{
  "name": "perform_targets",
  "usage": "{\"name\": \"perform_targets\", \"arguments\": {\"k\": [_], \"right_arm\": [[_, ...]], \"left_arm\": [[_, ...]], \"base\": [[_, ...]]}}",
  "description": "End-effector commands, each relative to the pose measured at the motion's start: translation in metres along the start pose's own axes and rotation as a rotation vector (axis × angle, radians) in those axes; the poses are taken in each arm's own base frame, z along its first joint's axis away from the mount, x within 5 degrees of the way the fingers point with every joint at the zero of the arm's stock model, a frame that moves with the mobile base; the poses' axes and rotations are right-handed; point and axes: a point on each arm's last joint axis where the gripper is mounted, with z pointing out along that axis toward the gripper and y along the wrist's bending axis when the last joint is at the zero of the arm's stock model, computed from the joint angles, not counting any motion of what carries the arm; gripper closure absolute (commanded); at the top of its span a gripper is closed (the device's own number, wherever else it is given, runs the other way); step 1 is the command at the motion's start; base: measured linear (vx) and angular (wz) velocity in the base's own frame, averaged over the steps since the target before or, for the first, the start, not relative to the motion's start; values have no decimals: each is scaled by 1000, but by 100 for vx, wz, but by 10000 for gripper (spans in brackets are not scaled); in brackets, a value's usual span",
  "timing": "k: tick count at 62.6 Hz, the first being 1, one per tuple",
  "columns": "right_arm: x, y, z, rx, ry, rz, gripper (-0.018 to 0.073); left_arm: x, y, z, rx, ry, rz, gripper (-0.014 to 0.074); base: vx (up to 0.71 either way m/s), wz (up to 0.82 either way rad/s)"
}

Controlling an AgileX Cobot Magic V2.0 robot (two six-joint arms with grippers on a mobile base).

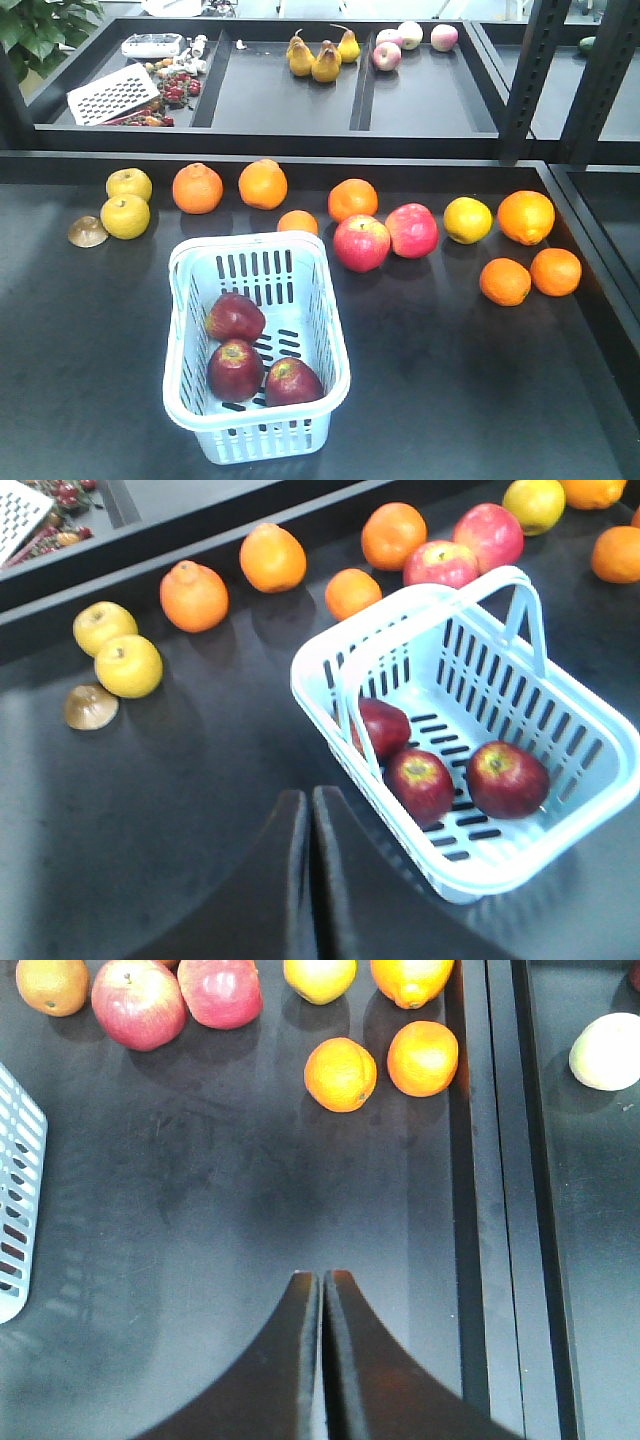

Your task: Pick three apples into basket with both arms

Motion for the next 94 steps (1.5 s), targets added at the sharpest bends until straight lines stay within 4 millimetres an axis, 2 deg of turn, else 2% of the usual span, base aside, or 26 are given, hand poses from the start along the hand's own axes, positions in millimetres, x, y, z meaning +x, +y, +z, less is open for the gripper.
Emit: {"name": "perform_targets", "arguments": {"k": [1, 11, 25, 39, 52, 62, 94], "right_arm": [[-8, -2, -9, 18, -82, -10, 568], [-8, -2, -9, 18, -80, -10, 568], [-8, -2, -9, 18, -80, -10, 568], [-8, -2, -9, 18, -80, -10, 568], [-8, -2, -9, 18, -80, -10, 568], [-8, -2, -9, 18, -80, -10, 568], [-8, -2, -9, 17, -77, -10, 568]], "left_arm": [[-8, 2, -10, -44, -125, -36, 604], [12, 3, -18, -132, -271, -142, 604], [64, -3, -22, -197, -490, -211, 603], [134, -15, -1, -225, -586, -157, 603], [182, -24, 17, -215, -665, -181, 603], [198, -26, 25, -212, -702, -185, 603], [198, -26, 25, -208, -699, -197, 603]], "base": [[0, 0], [0, 0], [0, 0], [0, 0], [0, 0], [0, 0], [0, 0]]}}
